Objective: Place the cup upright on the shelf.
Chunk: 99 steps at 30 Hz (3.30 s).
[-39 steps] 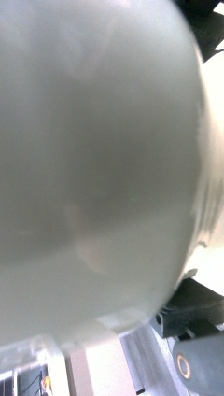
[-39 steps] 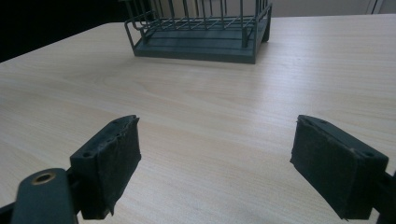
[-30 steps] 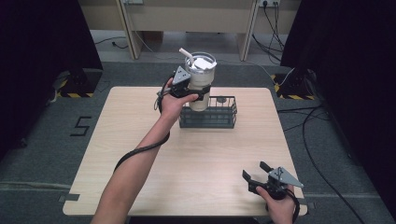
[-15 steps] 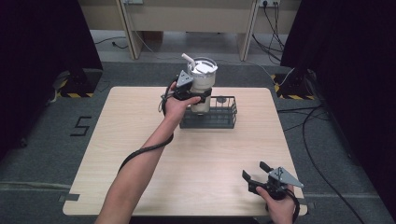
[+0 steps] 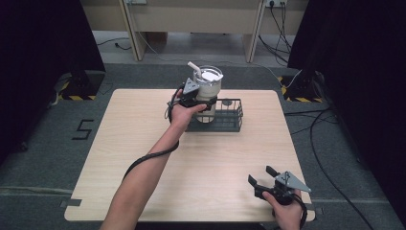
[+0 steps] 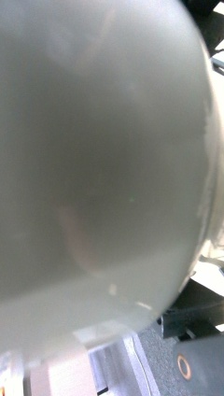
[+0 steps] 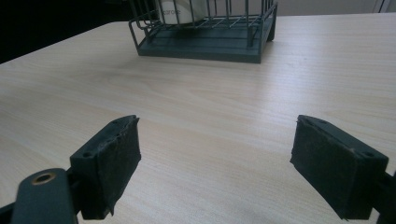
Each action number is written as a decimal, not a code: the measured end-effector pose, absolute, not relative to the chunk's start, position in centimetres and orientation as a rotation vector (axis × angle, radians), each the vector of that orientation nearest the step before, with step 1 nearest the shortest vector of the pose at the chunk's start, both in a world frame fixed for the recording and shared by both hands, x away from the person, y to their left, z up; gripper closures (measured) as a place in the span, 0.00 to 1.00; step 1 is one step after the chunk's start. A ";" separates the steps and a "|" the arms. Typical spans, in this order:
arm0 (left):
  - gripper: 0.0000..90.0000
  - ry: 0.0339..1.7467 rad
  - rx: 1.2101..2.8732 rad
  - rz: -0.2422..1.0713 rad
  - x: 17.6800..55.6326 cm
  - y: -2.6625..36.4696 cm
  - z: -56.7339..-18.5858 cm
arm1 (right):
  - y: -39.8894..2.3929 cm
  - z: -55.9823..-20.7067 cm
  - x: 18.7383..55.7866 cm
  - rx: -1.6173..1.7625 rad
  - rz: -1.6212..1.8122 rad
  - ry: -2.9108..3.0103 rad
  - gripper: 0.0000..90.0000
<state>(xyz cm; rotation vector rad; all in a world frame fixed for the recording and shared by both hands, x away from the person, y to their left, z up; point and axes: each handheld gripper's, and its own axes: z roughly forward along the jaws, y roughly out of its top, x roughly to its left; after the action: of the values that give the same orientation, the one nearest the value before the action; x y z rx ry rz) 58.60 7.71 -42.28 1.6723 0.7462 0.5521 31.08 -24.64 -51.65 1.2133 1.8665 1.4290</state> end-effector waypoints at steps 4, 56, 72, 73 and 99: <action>0.11 0.748 1.671 0.540 58.6 7.8 -42.4 | -24.6 -51.7 31.1 1.213 1.428 1.866 0.18; 0.15 0.686 1.667 0.523 56.0 10.7 -42.9 | -24.5 -51.6 31.2 1.215 1.421 1.879 0.18; 0.16 0.651 1.683 0.520 54.1 13.0 -42.6 | -24.4 -51.6 31.2 1.217 1.414 1.879 0.18; 0.16 0.651 1.682 0.520 54.0 13.1 -42.5 | -24.4 -51.6 31.2 1.217 1.414 1.878 0.17; 0.16 0.656 1.664 0.546 50.5 16.7 -42.6 | -24.3 -51.6 31.1 1.220 1.408 1.879 0.17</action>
<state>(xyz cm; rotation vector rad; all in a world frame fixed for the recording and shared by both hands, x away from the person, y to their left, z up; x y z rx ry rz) 50.49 16.73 -42.56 1.6643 0.6558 0.5458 31.13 -24.35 -51.63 1.2200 1.8792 1.4083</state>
